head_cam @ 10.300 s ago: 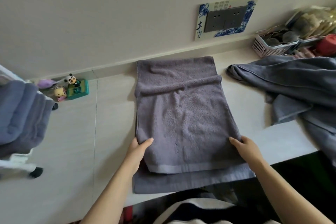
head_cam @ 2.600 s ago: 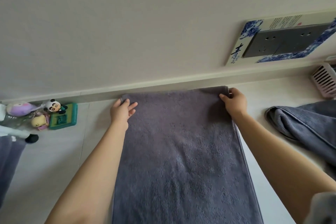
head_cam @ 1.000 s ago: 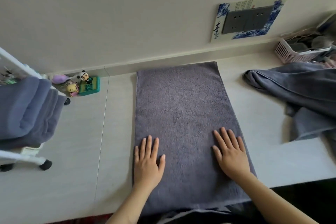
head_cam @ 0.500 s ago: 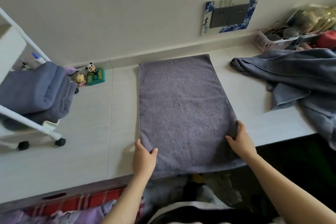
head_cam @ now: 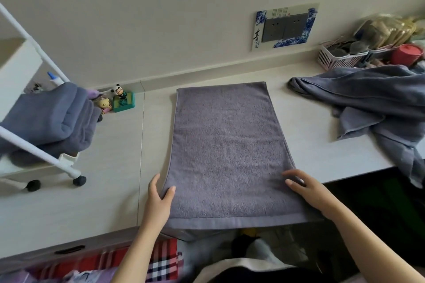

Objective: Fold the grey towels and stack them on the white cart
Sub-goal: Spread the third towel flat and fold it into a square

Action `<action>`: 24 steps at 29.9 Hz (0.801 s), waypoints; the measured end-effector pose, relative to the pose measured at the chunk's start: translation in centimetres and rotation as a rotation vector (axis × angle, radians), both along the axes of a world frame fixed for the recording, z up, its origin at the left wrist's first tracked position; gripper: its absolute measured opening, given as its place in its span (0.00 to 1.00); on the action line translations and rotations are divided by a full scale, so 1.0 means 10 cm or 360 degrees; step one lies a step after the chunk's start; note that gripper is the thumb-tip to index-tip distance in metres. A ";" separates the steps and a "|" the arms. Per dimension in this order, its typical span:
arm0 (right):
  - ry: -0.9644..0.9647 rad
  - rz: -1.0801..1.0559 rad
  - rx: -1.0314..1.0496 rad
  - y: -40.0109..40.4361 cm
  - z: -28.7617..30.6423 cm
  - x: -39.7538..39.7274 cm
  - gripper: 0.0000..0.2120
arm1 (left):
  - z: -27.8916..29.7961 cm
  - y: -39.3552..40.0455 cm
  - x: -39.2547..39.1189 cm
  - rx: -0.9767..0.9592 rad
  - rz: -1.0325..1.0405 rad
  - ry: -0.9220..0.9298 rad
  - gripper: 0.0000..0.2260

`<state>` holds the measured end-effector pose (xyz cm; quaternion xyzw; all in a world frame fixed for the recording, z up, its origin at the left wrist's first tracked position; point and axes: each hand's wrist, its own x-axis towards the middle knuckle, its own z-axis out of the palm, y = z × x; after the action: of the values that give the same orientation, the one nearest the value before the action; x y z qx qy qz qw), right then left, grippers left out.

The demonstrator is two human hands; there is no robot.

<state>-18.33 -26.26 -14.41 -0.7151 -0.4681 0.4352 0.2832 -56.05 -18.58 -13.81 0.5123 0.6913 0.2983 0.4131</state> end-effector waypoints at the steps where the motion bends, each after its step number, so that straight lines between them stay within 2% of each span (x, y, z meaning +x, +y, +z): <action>1: 0.0187 -0.0120 -0.0020 0.02 0.05 0.00 0.06 | 0.03 0.02 -0.01 -0.0017 -0.0015 -0.0135 0.20; 4: 0.0879 -0.0545 -0.0154 0.18 0.20 0.03 0.10 | 0.09 0.22 -0.01 -0.0318 0.0068 -0.0652 0.09; 6: 0.1264 -0.0768 -0.0297 0.33 0.25 0.06 0.11 | 0.14 0.42 0.03 -0.0600 0.0361 -0.1056 0.09; 8: 0.1487 -0.0923 -0.0375 0.51 0.24 0.11 0.10 | 0.17 0.64 0.09 -0.0777 0.0678 -0.1369 0.09; 13: 0.1982 -0.1309 -0.0360 1.10 0.20 0.25 0.09 | 0.17 1.23 0.34 -0.0676 0.1090 -0.1705 0.08; 15: 0.2086 -0.1414 -0.0335 1.25 0.14 0.27 0.13 | 0.12 1.38 0.40 -0.0632 0.1205 -0.1843 0.09; 17: 0.2109 -0.1493 -0.0340 1.40 0.12 0.31 0.14 | 0.03 1.53 0.48 -0.0633 0.1278 -0.1950 0.11; 20: 0.1901 -0.1484 -0.0403 1.56 0.10 0.35 0.13 | -0.06 1.64 0.56 -0.0714 0.1285 -0.1841 0.13; 22: 0.1438 -0.1254 -0.0534 1.63 0.12 0.37 0.10 | -0.07 1.67 0.59 -0.0747 0.1168 -0.1603 0.10; 24: 0.0709 -0.0842 -0.0615 1.69 0.10 0.40 0.10 | -0.09 1.70 0.60 -0.0777 0.0973 -0.1171 0.07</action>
<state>-14.38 -9.37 -13.43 -0.7391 -0.1042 0.5719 0.3404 -50.07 -1.56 -14.67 0.0382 0.6677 0.3954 0.6296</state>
